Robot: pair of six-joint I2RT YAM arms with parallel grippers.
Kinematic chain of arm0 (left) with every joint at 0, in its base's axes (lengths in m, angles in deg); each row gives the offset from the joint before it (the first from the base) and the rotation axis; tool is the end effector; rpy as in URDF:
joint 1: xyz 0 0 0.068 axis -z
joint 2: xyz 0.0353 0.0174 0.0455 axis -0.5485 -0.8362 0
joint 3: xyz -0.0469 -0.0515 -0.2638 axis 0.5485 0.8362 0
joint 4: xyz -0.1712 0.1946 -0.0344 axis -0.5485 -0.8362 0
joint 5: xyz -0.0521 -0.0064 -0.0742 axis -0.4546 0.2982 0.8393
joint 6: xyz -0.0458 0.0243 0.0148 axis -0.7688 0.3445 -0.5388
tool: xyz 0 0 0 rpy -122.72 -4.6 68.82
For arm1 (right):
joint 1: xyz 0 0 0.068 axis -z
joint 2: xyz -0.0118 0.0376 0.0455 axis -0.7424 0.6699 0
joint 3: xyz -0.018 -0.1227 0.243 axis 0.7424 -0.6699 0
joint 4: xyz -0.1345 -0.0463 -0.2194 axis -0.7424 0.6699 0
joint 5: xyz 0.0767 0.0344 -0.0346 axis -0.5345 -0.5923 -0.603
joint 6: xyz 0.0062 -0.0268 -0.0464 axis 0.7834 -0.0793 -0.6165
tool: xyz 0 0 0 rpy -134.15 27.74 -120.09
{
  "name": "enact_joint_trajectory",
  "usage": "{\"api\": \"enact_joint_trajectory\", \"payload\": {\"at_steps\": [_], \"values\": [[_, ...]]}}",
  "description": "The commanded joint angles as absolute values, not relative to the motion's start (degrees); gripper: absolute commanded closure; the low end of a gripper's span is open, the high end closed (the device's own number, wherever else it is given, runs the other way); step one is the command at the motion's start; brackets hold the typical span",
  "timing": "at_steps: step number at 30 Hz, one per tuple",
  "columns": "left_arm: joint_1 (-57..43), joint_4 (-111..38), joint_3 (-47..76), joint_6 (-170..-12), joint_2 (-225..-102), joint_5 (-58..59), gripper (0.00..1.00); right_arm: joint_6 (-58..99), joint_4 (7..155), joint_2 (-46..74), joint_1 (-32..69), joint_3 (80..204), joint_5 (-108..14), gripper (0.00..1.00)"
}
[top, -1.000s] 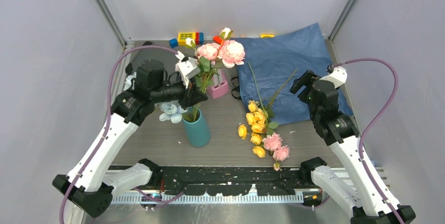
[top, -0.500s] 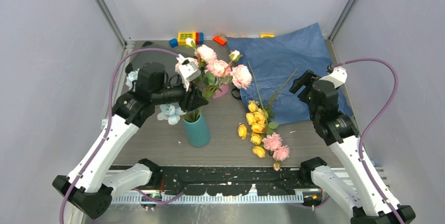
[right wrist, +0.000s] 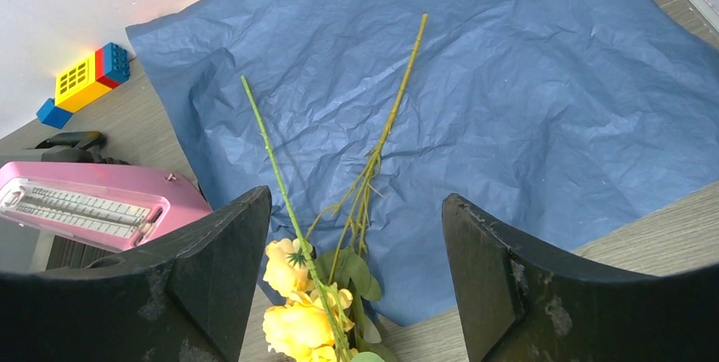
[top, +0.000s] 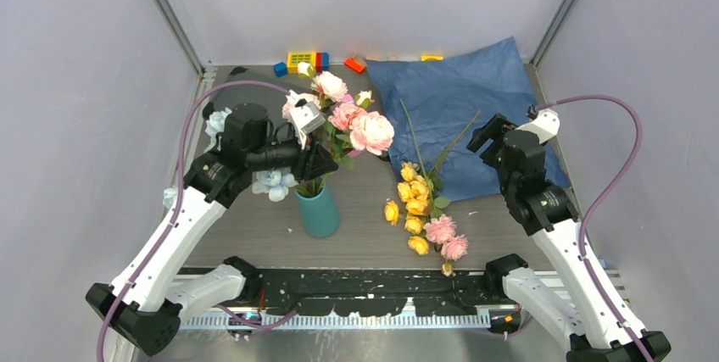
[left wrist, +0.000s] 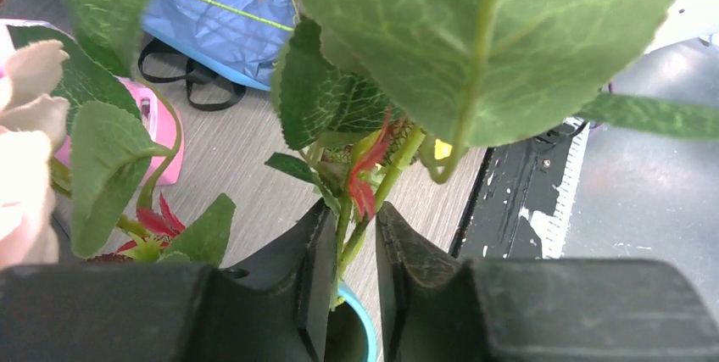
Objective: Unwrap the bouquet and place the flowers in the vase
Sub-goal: Insert the fake flower into the vase.
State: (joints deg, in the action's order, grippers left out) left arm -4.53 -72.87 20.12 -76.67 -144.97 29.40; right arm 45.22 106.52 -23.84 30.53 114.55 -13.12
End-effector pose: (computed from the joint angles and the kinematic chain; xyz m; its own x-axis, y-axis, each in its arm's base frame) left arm 0.1676 -0.1164 0.3901 -0.3265 0.2252 -0.9180 0.8803 0.4260 -0.2086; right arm 0.1622 0.0344 0.3374 -0.2264 0.4197 -0.8790 0.2864 0.8912 0.3518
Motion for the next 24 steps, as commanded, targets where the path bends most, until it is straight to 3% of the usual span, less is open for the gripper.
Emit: {"api": "enact_joint_trajectory", "payload": {"at_steps": [1, 9, 19, 24], "values": [[-4.9, -71.5, 20.8, -76.8, -143.9, 29.3, 0.77, 46.5, 103.5, -24.3, 30.6, 114.3, -12.6, 0.21], [-4.9, -71.9, 19.6, -77.5, -142.9, 29.5, 0.79, 46.9, 104.3, -25.1, 30.7, 113.5, -13.3, 0.21], [-4.9, -74.1, 11.1, -79.2, -144.1, 28.0, 0.47, 45.6, 109.2, -24.3, 30.6, 113.7, -17.6, 0.21], [-4.9, -76.2, 6.6, -79.2, -144.9, 29.3, 0.32, 45.1, 110.1, -21.4, 30.7, 113.6, -25.8, 0.19]]}}
